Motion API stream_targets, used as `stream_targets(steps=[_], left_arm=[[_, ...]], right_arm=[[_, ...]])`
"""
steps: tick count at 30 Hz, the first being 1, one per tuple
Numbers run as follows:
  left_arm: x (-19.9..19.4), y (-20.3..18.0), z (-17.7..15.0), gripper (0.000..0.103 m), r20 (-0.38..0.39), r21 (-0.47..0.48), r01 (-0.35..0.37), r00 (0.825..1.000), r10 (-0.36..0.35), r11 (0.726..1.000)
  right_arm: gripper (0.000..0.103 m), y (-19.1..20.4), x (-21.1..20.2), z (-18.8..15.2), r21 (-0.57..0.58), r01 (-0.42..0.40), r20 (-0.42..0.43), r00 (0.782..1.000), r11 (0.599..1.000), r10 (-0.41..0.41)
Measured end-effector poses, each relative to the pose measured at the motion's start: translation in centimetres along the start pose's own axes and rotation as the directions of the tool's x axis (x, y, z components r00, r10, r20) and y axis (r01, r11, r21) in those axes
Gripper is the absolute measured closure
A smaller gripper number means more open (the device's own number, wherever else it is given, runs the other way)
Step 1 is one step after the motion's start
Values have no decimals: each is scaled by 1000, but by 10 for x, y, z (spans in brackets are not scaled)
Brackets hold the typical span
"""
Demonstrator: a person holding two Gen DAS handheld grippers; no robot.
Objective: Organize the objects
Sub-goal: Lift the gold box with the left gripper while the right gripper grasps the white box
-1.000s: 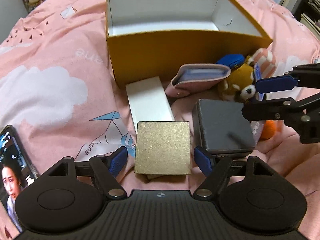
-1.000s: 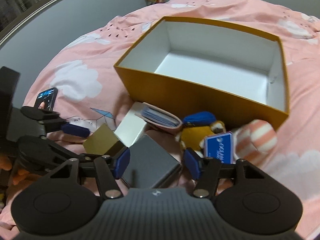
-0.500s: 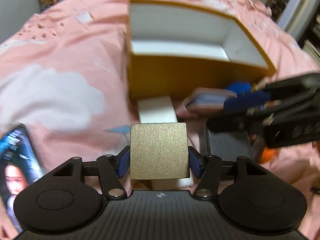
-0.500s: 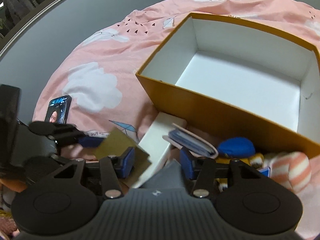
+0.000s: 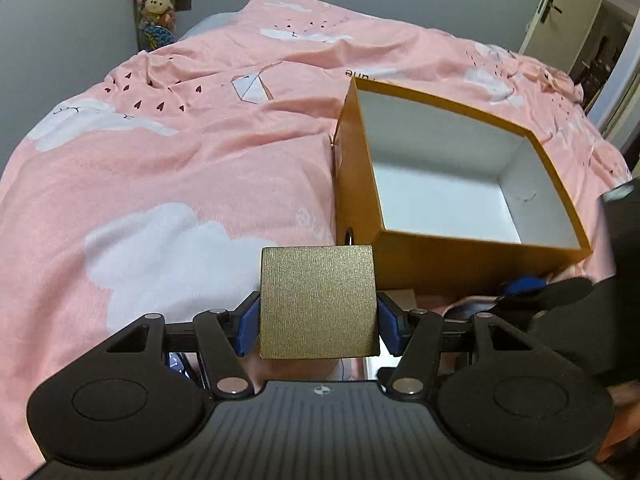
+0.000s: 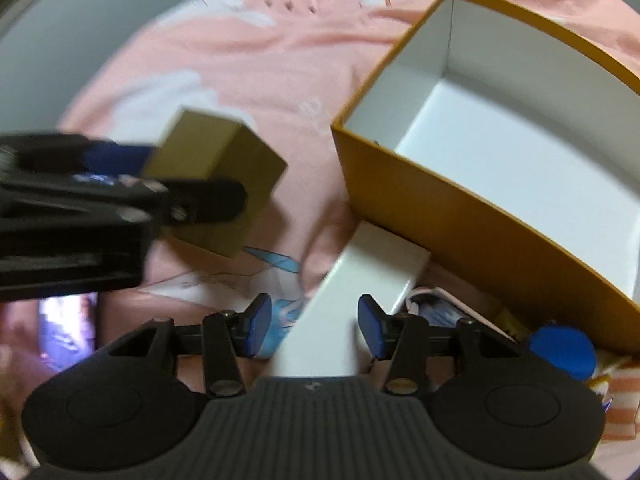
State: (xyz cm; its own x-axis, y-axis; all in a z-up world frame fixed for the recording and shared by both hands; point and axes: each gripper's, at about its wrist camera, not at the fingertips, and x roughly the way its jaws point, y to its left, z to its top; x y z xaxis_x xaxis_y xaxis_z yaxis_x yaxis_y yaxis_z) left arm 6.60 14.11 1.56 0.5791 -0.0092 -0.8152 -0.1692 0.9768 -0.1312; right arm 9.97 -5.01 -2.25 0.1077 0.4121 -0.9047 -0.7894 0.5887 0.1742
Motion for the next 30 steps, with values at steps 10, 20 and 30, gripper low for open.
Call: stream_targets(steps=[10,20,30], left_arm=[[3,23,-4,36,11,-60,33,999,-33,998],[3,29,-6,36,22,-89,67,998,-65,994],[-6,21,-8,36,50,-85,65,997,-61,994]], right_arm=[[37,17,35,4,-113,181,-72,979,977,-190],[29,-23,62,7,91,118,-151,983,989,-104],[35,-39,3,-2,123,5,-19,1000,992,-3]])
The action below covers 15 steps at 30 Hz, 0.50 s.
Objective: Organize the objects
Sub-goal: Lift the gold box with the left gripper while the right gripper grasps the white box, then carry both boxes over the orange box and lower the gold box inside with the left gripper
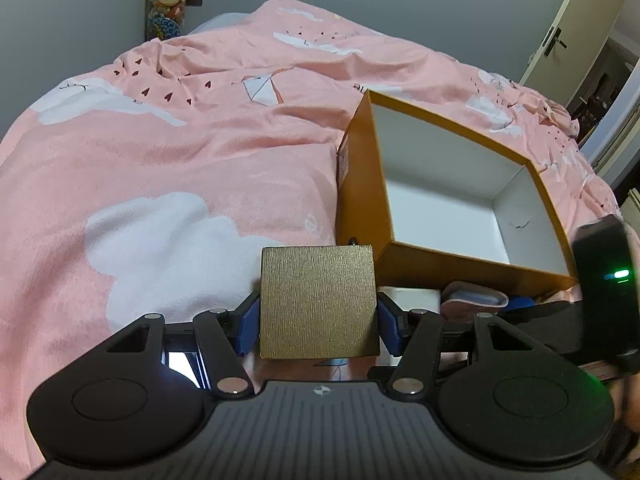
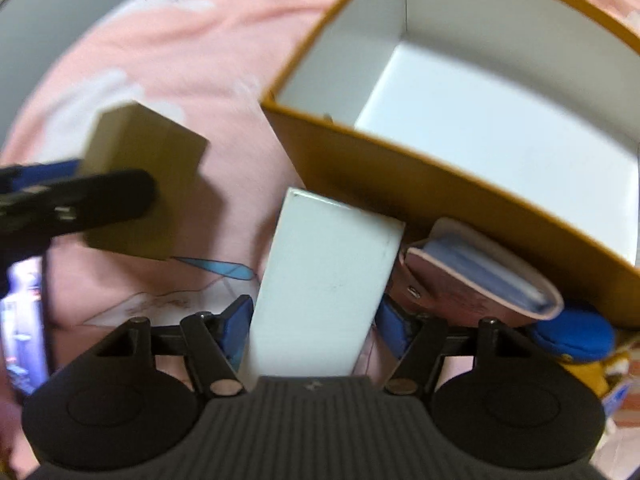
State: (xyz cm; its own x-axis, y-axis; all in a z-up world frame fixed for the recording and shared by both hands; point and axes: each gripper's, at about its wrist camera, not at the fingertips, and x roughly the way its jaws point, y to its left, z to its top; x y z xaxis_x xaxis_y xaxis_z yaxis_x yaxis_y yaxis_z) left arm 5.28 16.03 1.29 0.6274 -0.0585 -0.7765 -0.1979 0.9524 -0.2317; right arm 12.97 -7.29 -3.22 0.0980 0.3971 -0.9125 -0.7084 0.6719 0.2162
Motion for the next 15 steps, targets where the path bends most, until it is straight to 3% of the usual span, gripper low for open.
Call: stream_targets(steps=[8,15], left_arm=[[-18,-24,6,36,89,34,-17,996,14,999],[-22,-60,35,36,158,59,37,986,-46,998]], right_arm=[[39,-23,-75,-7,5,-92,171,981,996,89],[39,-36,-147,-7,35,-144,347,930,989,123]])
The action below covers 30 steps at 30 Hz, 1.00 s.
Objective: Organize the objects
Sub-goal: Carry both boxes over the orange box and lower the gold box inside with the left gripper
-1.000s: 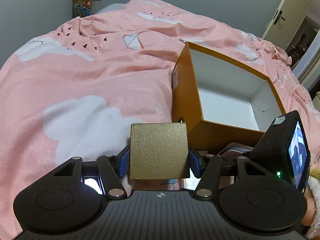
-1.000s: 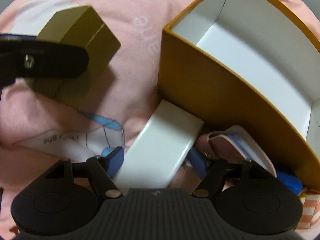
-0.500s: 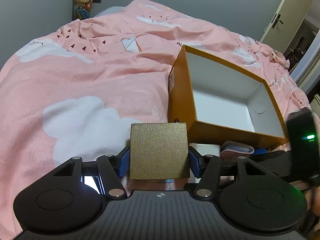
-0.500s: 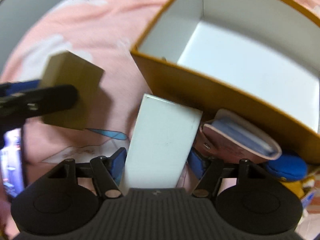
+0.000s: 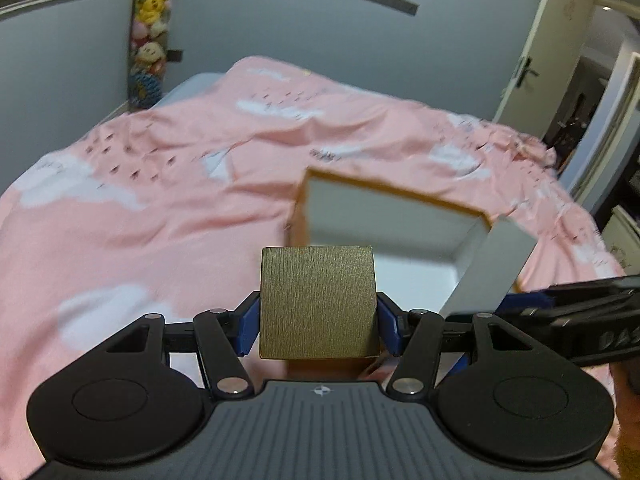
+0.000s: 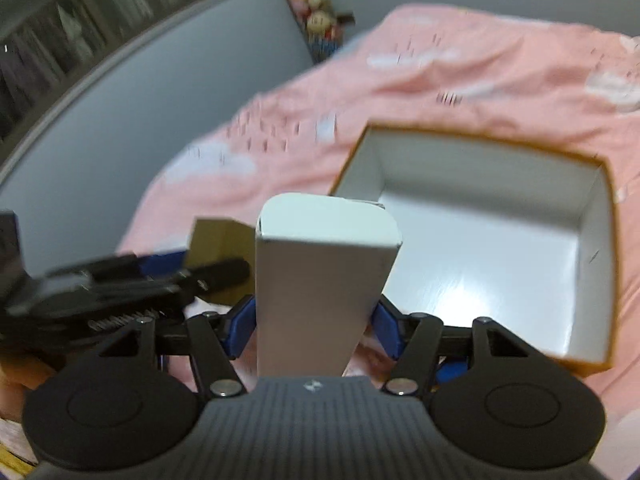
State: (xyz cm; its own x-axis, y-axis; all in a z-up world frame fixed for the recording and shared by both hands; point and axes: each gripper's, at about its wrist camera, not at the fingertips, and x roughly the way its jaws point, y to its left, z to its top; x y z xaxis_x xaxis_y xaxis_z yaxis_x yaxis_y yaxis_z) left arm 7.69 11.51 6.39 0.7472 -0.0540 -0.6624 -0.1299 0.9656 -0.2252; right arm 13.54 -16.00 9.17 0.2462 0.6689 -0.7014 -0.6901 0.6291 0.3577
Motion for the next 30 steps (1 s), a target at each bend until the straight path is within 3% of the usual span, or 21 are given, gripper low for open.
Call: stream_targets(steps=[6,11,14,18,23,30], left_arm=[[24,-39,25,36,20,53,27,999,-29,998],[58,-64,32,36,15,99,-3,1000,1,995],[82,-68,32,36,-32,108,4,999,-1,994],[111,-63,27,36,-128,132,-6,992,23,991],[145,-55,22,36,-279,169,-8,959,55,986],[168,-60,14,36,-379,222,-7,921,93,975]], right_arm=[[39,-23,-46,31,18,108,153,982,994,-110],[39,-55,-52,48,65,188,221,955,980,-198],[39,-75,-41,56,102,206,217,950,973,-224],[39,-92,-8,62,136,197,175,960,971,-219],[39,-104,26,60,149,177,98,976,973,-193],[39,-125,62,57,163,157,30,986,974,-164]])
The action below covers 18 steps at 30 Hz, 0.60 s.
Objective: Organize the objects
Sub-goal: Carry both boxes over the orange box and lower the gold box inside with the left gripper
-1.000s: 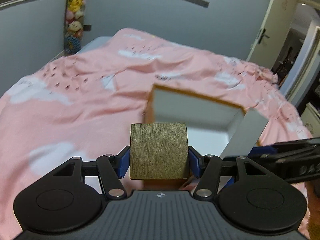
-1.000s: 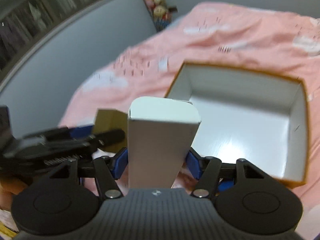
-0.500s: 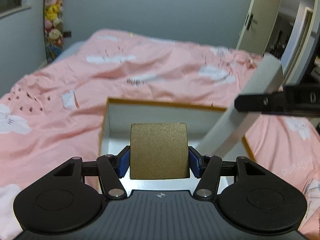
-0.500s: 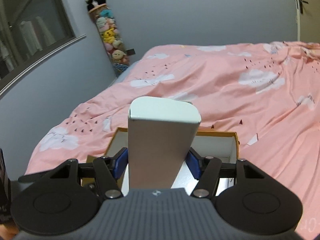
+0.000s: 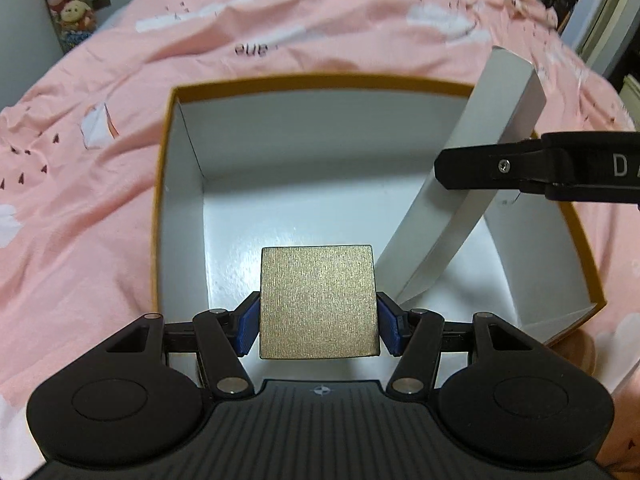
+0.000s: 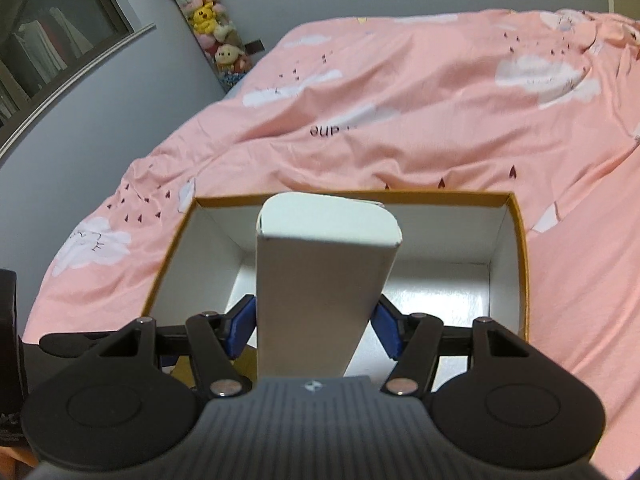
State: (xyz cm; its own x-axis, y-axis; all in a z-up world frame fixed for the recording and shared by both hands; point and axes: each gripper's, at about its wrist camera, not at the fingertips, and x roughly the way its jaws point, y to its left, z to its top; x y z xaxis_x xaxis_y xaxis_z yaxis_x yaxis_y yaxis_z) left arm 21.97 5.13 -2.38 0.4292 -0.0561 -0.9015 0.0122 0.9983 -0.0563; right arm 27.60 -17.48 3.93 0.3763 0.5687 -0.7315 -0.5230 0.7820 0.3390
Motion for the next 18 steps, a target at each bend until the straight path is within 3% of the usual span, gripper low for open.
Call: stream_targets(steps=[5,9,15,18], left_arm=[[10,-8,1,36,-77,48,-18,997,22,999],[24,-12,-1,34,-173,86,-24,984,39,996],[30,-11,-2,24,-212,96,3,977,17,995],[28,-12,-2,24,-225,103,11,974,13,995]], right_arm=[[39,-16,17,-1,25,-32,-44,998,999,33],[39,-23,24,-3,41,-61,-66,996,997,64],[39,-28,29,-7,45,-74,-65,995,996,77],[39,-32,28,-7,48,-70,-59,996,996,73]])
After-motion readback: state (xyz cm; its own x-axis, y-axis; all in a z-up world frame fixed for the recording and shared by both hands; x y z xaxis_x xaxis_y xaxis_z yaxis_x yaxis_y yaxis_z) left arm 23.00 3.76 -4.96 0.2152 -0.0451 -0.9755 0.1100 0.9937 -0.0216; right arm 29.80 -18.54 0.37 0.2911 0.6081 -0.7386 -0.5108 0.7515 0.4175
